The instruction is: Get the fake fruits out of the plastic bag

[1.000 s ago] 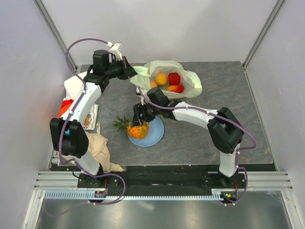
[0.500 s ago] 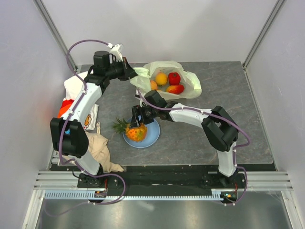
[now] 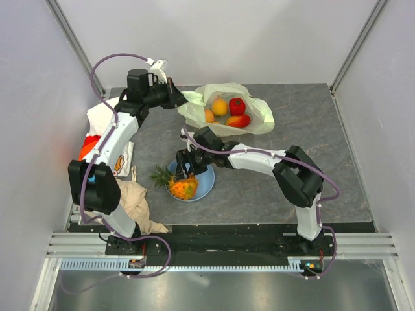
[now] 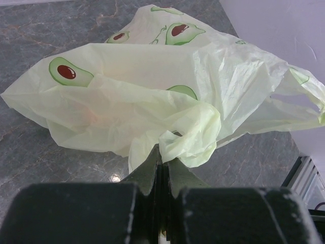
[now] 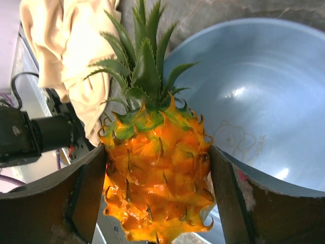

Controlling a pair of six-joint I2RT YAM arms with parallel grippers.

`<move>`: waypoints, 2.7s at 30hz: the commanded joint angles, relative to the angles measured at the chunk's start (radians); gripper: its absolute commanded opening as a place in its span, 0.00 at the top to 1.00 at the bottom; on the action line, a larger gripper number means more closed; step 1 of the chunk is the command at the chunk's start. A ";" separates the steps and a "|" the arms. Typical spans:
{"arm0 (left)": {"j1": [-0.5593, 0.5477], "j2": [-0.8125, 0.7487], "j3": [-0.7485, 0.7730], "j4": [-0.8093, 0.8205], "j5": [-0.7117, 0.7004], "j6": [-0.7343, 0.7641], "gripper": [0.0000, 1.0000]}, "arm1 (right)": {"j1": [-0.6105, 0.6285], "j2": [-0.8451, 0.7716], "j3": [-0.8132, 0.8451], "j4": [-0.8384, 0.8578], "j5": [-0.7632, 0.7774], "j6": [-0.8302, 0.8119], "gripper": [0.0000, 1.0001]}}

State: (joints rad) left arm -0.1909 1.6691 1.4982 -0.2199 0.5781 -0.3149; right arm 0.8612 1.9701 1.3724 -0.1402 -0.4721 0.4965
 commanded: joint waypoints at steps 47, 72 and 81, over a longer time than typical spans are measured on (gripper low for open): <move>0.005 -0.063 -0.069 -0.083 0.304 0.084 0.98 | -0.410 -0.016 0.310 -0.297 0.159 -0.599 0.39; 0.016 0.078 -0.076 -0.243 0.166 0.295 0.98 | -0.493 0.268 0.333 0.076 0.286 -0.950 0.05; 0.016 0.103 -0.046 -0.253 0.160 0.307 0.98 | -0.495 0.472 0.569 0.038 0.407 -0.978 0.13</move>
State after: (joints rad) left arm -0.1799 1.7725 1.4036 -0.4744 0.7464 -0.0570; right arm 0.3737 2.3741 1.8183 -0.0860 -0.1570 -0.4603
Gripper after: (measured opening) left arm 0.037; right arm 0.921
